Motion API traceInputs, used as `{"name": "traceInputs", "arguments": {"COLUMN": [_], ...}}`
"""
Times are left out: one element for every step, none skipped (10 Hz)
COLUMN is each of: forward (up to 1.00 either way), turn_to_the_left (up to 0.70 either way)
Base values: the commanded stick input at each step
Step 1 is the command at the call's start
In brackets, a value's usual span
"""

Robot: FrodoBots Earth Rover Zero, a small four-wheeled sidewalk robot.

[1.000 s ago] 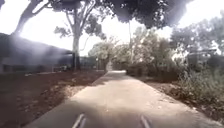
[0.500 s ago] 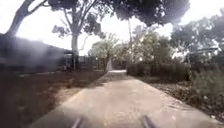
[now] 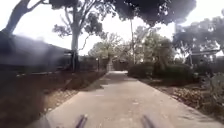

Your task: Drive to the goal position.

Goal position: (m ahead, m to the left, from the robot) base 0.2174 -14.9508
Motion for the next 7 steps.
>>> {"name": "traceInputs", "arguments": {"forward": [0.70, 0.70, 0.70, 0.70, 0.70, 0.70, 0.70], "turn_to_the_left": [-0.26, -0.21, -0.15, -0.09, -0.03, -0.15, -0.20]}}
